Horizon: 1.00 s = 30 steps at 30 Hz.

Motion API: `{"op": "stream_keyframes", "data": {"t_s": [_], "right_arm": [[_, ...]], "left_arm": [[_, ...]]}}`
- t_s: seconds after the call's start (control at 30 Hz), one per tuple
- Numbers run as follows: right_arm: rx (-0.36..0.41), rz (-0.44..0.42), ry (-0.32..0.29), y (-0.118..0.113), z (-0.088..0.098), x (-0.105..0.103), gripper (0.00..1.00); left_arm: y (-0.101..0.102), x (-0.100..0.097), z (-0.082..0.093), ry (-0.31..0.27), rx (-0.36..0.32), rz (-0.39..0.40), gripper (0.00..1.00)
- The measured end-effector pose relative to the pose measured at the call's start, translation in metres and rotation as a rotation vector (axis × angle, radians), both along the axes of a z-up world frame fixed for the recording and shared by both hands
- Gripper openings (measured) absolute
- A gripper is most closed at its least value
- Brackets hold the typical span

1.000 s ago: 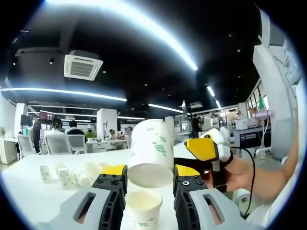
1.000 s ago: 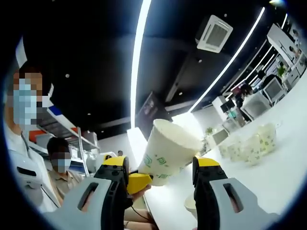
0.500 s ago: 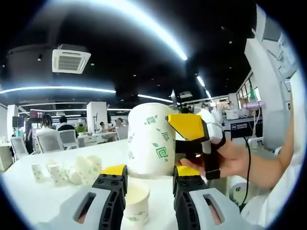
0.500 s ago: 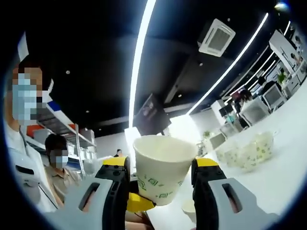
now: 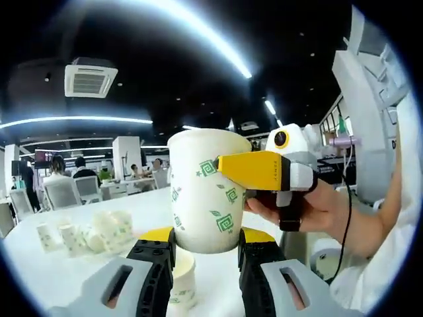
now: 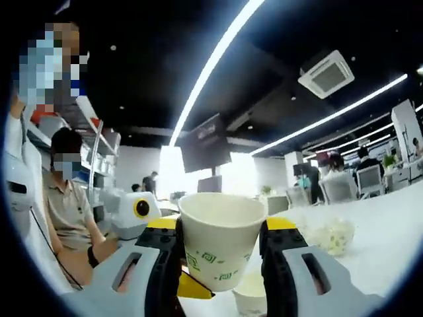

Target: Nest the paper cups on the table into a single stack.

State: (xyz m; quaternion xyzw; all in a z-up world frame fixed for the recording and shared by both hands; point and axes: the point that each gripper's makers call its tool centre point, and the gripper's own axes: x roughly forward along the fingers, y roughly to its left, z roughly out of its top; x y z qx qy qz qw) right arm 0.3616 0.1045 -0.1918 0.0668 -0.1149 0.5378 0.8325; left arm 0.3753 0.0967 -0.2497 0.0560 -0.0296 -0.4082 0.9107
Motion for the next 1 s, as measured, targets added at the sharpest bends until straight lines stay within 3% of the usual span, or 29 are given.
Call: {"op": "stream_keyframes", "data": {"t_s": [0.4,0.77,1.0], "right_arm": [[-0.113,-0.015,-0.097,0.006,0.002,-0.01,0.45],[-0.107,0.005,-0.072,0.007,-0.003,-0.012,0.43],[-0.029,0.026,-0.039,0.005,0.005,-0.01,0.42]], "left_arm": [[-0.004,-0.007,0.0,0.04,-0.07,-0.062,0.4],[-0.002,-0.015,-0.006,0.072,-0.15,-0.078,0.4],[0.016,-0.019,0.001,0.082,-0.177,-0.014,0.41]]}}
